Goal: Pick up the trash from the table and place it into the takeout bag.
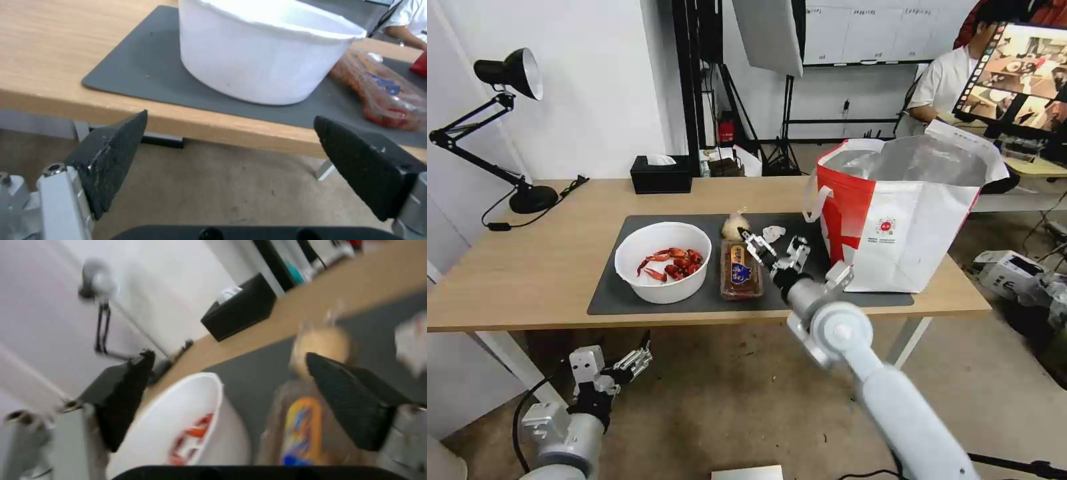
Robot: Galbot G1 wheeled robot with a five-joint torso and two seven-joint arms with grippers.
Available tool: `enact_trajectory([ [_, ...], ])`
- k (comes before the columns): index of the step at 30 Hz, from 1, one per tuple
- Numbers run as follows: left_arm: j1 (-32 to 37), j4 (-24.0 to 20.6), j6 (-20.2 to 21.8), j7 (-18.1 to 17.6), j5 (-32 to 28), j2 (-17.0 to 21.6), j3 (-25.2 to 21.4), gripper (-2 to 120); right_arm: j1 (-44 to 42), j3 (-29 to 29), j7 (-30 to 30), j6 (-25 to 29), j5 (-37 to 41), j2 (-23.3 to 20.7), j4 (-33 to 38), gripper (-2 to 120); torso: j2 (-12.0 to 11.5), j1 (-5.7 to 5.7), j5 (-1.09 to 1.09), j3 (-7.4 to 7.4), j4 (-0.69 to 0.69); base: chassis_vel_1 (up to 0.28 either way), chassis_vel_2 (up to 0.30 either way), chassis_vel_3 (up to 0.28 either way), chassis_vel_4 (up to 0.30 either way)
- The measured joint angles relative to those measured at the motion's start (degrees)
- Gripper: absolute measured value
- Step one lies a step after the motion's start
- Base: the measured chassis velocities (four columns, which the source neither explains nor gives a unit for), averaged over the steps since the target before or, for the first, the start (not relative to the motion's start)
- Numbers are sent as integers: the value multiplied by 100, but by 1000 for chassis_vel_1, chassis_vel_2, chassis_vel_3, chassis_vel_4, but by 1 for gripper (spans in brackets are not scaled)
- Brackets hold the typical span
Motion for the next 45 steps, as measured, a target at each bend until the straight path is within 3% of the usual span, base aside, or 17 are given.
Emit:
enact_trajectory([
  [2,-23,0,-6,7,-33,10,4,100,358,-207,-454,-49,-587,-231,-256,75,0,0,0,0,0,0,0,0,0],
  [4,-28,0,-7,7,-44,12,4,100,446,-265,-565,-59,-723,-288,-329,73,0,0,0,0,1,0,0,0,0],
  [6,-50,-7,-7,8,-111,29,9,100,798,-472,-1040,-89,-1299,-481,-654,59,1,0,-1,0,0,0,0,0,0],
  [10,-59,-37,-7,11,-157,63,9,100,1073,-638,-1627,-128,-1760,-627,-1072,45,1,0,0,0,0,0,0,0,0],
  [16,-62,-60,-7,19,-261,141,1,100,1398,-827,-2479,-183,-1909,-723,-1514,23,1,0,0,0,0,0,0,0,0],
  [23,-88,-129,80,25,-656,214,29,100,1663,-1055,-2720,-251,-1928,-674,-1876,0,0,0,0,0,0,0,0,0,0],
  [45,-274,-297,442,9,-1892,643,131,100,2022,-1559,-3335,-365,-2246,-536,-2583,0,0,0,-1,0,0,0,0,0,0],
])
